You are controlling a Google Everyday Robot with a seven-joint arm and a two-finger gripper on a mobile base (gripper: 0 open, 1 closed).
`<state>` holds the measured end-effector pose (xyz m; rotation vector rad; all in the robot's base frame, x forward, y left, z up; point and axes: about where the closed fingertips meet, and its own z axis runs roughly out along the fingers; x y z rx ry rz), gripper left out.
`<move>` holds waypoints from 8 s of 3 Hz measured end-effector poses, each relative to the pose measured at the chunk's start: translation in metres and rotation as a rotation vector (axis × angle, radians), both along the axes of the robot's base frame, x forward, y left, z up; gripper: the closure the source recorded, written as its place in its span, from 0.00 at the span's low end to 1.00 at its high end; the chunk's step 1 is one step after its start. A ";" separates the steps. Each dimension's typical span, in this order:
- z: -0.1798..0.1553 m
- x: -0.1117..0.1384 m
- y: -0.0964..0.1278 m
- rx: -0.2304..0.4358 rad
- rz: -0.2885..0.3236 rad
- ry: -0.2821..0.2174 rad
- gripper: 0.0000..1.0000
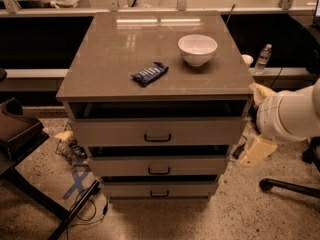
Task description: Open top drawer
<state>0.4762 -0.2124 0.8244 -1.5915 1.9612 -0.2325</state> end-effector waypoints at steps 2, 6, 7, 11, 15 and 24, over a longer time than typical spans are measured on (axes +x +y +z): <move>-0.072 0.032 0.023 0.034 0.081 0.010 0.00; -0.165 0.086 0.056 -0.002 0.233 0.128 0.15; -0.171 0.090 0.062 -0.037 0.240 0.155 0.38; -0.148 0.058 0.041 -0.073 0.216 0.217 1.00; -0.155 0.027 0.036 -0.049 0.211 0.260 1.00; -0.152 -0.037 0.034 -0.084 0.266 0.307 0.82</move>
Offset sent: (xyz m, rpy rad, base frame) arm 0.0646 0.0346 -0.1304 0.0729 0.0131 0.1494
